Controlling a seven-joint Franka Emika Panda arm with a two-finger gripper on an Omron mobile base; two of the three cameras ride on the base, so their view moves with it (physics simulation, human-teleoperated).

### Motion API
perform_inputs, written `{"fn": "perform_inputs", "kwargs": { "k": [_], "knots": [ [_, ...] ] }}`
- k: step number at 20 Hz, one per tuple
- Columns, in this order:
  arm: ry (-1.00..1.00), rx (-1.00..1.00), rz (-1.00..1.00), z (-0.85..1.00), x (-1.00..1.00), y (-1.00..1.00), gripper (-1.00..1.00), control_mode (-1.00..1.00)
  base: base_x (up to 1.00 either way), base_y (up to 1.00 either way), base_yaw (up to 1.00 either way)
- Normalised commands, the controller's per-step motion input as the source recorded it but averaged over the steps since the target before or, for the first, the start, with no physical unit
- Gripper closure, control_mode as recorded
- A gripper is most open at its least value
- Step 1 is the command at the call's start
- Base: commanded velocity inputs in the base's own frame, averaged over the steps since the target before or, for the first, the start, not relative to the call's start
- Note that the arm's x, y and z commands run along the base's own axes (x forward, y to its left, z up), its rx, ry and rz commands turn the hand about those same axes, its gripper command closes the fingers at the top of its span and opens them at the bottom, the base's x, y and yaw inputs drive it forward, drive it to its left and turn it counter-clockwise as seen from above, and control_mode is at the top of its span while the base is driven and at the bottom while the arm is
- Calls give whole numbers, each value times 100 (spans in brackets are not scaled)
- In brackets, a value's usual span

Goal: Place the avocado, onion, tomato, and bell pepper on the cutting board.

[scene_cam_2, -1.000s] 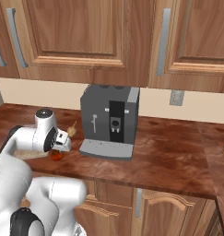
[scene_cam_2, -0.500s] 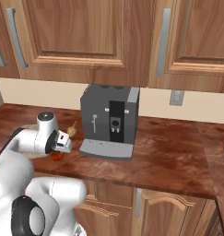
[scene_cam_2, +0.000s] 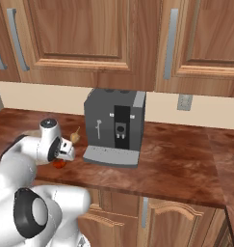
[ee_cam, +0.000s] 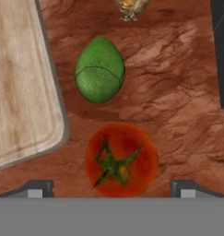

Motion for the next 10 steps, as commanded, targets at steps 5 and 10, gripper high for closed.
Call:
{"fn": "perform_inputs", "kwargs": {
  "k": [5,10],
  "knots": [
    [4,0,0,-18,19,3,-100,-100,0,0,0],
    [4,0,0,-17,19,0,-100,-100,0,0,0]
  ]
}}
